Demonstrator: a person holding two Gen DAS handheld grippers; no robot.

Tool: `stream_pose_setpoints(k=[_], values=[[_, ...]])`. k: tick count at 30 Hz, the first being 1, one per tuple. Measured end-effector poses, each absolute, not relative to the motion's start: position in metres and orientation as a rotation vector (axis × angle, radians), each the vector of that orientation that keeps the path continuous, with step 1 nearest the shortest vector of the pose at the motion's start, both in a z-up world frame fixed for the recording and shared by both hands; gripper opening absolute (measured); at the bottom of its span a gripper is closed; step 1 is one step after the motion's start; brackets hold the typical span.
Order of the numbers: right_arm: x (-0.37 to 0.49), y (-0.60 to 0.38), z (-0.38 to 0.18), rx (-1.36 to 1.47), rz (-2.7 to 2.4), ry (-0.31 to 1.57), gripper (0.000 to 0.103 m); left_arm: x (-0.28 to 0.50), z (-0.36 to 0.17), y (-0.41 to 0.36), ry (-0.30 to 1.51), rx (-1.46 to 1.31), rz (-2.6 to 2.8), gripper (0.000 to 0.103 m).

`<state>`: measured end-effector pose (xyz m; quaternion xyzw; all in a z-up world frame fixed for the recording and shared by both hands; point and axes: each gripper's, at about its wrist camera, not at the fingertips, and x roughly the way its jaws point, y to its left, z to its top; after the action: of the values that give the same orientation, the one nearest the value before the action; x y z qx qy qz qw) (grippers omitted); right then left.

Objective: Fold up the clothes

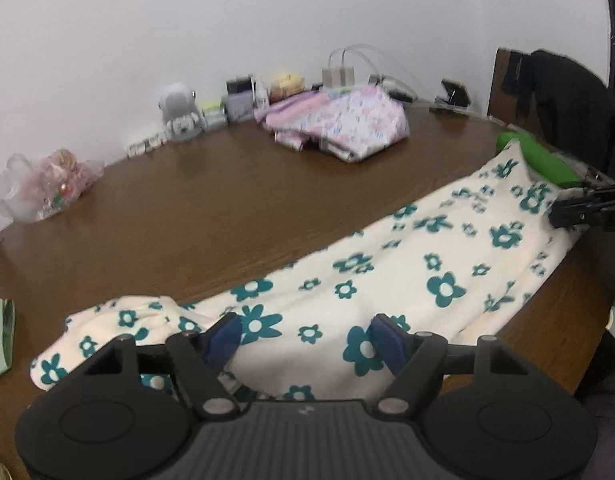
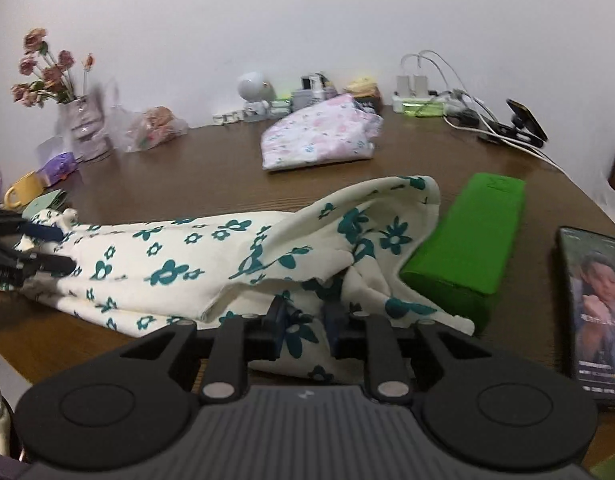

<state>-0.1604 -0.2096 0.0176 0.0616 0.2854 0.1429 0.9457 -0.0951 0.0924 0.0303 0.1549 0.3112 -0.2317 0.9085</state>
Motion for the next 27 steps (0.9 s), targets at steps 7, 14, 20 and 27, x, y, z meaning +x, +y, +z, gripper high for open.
stream_pose_setpoints(k=[7, 14, 20, 27], values=[[-0.153, -0.210, 0.010, 0.179, 0.255, 0.596, 0.035, -0.097, 0.028, 0.092, 0.625, 0.415, -0.488, 0.072], [-0.126, -0.184, 0.006, 0.116, 0.257, 0.617, 0.032, -0.097, 0.014, 0.130, 0.663, 0.411, -0.425, 0.073], [-0.093, -0.149, 0.004, 0.011, 0.276, 0.638, 0.032, -0.103, 0.010, 0.167, 0.674, 0.313, -0.362, 0.076], [-0.071, -0.138, 0.018, 0.047, 0.294, 0.645, 0.032, -0.113, 0.047, 0.137, 0.557, 0.399, -0.399, 0.073]])
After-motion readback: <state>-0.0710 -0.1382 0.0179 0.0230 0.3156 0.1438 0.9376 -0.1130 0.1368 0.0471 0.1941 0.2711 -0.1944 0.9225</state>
